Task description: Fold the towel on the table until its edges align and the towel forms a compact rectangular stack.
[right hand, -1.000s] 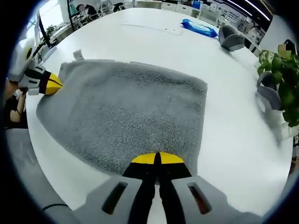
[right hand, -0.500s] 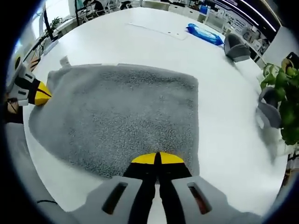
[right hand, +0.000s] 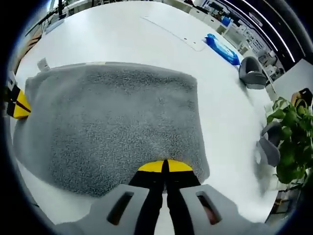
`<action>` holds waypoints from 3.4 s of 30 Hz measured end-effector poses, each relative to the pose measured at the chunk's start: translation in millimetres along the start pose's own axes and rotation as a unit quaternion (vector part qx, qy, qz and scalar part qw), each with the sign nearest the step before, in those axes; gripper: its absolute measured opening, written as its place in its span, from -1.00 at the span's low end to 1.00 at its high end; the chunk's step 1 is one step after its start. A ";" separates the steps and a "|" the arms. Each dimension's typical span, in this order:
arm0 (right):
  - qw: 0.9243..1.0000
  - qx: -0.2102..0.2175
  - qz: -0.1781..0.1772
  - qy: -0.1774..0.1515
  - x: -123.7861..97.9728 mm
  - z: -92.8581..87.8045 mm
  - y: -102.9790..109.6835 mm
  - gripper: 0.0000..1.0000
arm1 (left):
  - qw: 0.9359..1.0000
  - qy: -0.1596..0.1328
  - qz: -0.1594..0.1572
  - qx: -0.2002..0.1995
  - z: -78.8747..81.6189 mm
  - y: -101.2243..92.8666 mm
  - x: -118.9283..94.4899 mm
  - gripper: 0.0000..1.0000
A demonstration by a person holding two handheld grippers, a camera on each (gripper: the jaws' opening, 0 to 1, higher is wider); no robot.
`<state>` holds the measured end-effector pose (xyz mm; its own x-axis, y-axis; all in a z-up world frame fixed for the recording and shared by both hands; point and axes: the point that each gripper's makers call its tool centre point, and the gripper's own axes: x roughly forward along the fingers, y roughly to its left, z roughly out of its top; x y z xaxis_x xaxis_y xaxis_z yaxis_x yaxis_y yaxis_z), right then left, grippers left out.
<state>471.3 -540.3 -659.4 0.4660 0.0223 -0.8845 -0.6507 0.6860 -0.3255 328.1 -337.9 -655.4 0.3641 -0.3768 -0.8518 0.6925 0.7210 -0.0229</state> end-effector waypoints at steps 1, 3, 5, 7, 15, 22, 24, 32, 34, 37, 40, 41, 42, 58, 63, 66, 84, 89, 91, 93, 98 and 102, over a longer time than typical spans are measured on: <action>1.000 0.001 0.000 -0.002 1.2 0.9 -1.5 -1.00 | 1.000 -0.001 -0.003 -0.001 0.2 -2.8 0.0 -0.99; 1.000 0.003 0.002 -0.005 2.2 3.7 -4.2 -1.00 | 1.000 -0.002 -0.008 -0.001 0.2 -7.6 0.4 -0.99; 1.000 0.001 0.006 -0.006 4.7 6.3 -6.0 -1.00 | 1.000 -0.002 -0.011 0.001 0.4 -11.0 1.0 -0.99; 1.000 -0.002 0.010 -0.008 6.5 9.0 -7.7 -1.00 | 1.000 -0.001 -0.012 0.007 1.4 -15.0 1.8 -0.99; 1.000 -0.009 0.023 -0.014 12.7 23.1 -12.7 -1.00 | 0.999 0.007 -0.023 0.030 5.9 -28.3 5.1 -0.99; 0.999 -0.012 0.030 -0.020 18.2 34.2 -16.9 -1.00 | 0.999 0.003 -0.037 0.029 11.6 -41.4 9.0 -0.99; 0.999 -0.013 0.032 -0.025 19.6 37.7 -17.8 -1.00 | 0.999 0.003 -0.039 0.035 13.6 -45.7 10.2 -0.99; 0.999 -0.021 0.037 -0.031 27.1 50.5 -21.8 -1.00 | 0.997 0.009 -0.042 0.063 22.3 -56.3 16.2 -0.99; 0.998 -0.027 0.037 -0.032 28.8 53.5 -23.1 -1.00 | 0.996 0.011 -0.041 0.072 24.2 -58.3 17.4 -0.99; 0.998 -0.024 0.039 -0.033 30.5 56.2 -25.4 -1.00 | 0.996 0.017 -0.040 0.077 27.7 -59.9 19.9 -0.99; 0.998 -0.007 0.041 -0.040 30.4 56.4 -26.6 -1.00 | 0.996 0.024 -0.042 0.070 29.1 -59.8 21.2 -0.99; 0.998 -0.003 0.042 -0.044 30.4 56.1 -26.9 -1.00 | 0.996 0.026 -0.043 0.067 29.3 -59.8 21.5 -0.99; 0.998 0.000 0.043 -0.047 30.5 55.9 -27.0 -1.00 | 0.997 0.028 -0.044 0.065 29.5 -59.9 21.7 -0.99; 0.980 0.070 0.026 -0.184 -41.4 86.8 -24.9 -1.00 | 0.995 0.013 -0.036 0.088 30.2 -60.8 20.1 -0.99; 0.967 0.078 0.036 -0.239 -90.5 81.9 -5.2 -1.00 | 0.981 -0.012 -0.002 0.192 35.1 -60.6 12.4 -0.92; 0.962 0.074 0.068 -0.254 -113.9 63.9 23.4 -1.00 | 0.983 -0.046 -0.026 0.176 40.9 -64.4 -1.5 -0.85; 0.951 -0.052 0.194 -0.236 -149.4 -18.1 166.9 -0.61 | 0.957 -0.100 -0.108 0.250 19.3 -47.0 -34.7 -0.25; 0.950 -0.090 0.219 -0.204 -136.6 -35.9 193.5 -0.53 | 0.953 -0.075 -0.111 0.271 5.2 -47.4 -22.3 -0.23; 0.951 -0.103 0.220 -0.190 -130.4 -42.2 198.8 -0.53 | 0.953 -0.069 -0.114 0.273 2.1 -48.0 -19.5 -0.24; 0.951 -0.118 0.221 -0.179 -124.2 -47.6 204.2 -0.52 | 0.952 -0.063 -0.116 0.277 -1.8 -48.3 -16.0 -0.25; 0.955 -0.123 0.222 -0.157 -111.7 -56.8 204.3 -0.51 | 0.947 -0.044 -0.100 0.302 -10.6 -40.6 -8.0 -0.34; 0.956 -0.132 0.219 -0.147 -106.6 -59.1 204.9 -0.51 | 0.943 -0.037 -0.095 0.317 -12.1 -40.4 -5.9 -0.35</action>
<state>252.9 -445.1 -651.6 0.2378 0.4952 -0.8356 -0.9323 0.3579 -0.0532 290.5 -357.8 -655.7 0.2219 -0.5216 -0.8239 0.9743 0.1532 0.1654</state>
